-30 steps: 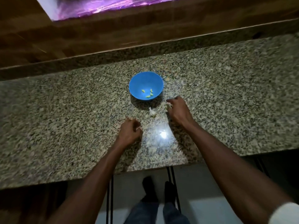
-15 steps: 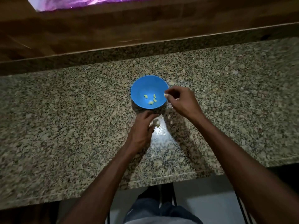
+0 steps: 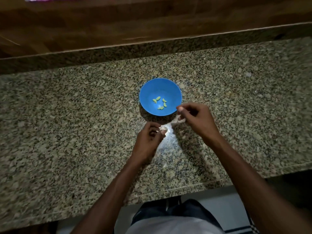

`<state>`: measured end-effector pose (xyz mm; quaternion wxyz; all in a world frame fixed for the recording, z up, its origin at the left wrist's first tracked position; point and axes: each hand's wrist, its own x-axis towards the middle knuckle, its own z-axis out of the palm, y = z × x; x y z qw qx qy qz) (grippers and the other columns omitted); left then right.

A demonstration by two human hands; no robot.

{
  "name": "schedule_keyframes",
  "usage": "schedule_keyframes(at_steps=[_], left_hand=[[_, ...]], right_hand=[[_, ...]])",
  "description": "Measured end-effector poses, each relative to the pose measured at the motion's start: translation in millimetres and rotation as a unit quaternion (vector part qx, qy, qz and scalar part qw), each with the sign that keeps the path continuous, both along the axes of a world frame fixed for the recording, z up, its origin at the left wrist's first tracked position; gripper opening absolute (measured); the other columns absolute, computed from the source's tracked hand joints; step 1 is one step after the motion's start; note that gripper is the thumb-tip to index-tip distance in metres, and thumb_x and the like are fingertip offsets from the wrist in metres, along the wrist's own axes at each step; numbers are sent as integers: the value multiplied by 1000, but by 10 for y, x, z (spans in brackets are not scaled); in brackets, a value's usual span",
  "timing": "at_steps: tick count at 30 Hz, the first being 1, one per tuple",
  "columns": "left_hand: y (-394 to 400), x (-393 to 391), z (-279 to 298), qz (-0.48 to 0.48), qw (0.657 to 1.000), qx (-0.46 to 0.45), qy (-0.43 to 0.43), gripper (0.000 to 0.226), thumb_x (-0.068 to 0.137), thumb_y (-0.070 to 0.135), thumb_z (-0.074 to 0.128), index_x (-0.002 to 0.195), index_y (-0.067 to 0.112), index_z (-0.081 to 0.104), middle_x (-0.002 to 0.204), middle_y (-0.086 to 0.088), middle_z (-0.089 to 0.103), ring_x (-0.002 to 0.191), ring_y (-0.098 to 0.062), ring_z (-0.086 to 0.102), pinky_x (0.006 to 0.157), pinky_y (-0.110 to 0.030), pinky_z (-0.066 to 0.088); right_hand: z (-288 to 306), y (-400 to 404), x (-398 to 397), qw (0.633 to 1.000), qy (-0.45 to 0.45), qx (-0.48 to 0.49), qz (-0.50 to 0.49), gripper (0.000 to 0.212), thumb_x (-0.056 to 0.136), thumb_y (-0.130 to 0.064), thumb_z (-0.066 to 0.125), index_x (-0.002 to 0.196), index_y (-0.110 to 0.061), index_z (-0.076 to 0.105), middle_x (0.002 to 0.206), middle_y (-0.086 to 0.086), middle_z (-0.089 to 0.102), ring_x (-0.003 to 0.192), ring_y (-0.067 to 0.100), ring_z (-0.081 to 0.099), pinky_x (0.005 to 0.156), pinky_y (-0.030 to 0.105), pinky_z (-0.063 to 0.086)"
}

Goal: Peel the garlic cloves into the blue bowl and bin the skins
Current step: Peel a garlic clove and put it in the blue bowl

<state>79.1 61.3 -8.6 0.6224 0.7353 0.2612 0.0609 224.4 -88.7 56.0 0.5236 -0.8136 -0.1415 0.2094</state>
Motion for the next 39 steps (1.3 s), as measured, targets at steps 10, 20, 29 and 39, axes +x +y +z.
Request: schedule_keyframes(at_steps=[10,20,29,39], left_hand=[[-71,4,19,13,997,-72,-34,8,106,21,62,109,17,68,102,-4,77,93,-24,75,75,-35,61],[-204,60,127,79,995,53,-30,15,96,6,71,103,16,80,103,5,76,101,-11,71,87,-39,61],[-402,77,128,126,990,61,-6,13,86,12,84,96,16,76,93,3,77,90,-16,74,83,-45,63],[-457,-11,36,123,984,-122,47,27,81,22,85,100,9,70,102,-19,76,98,-32,74,90,-44,61]], right_hand=[[-452,-57,-575,974,191,116,32,30,96,-14,77,125,-9,74,111,7,80,100,30,78,86,40,64],[-490,-131,-316,946,277,161,42,28,95,-4,74,122,1,70,111,20,78,94,25,75,81,35,63],[-508,-250,-218,944,267,159,110,31,92,-1,76,122,-4,74,110,9,80,95,12,76,74,24,59],[-635,-273,-261,965,196,106,142,29,86,-18,87,113,-13,80,102,3,82,99,21,78,86,40,64]])
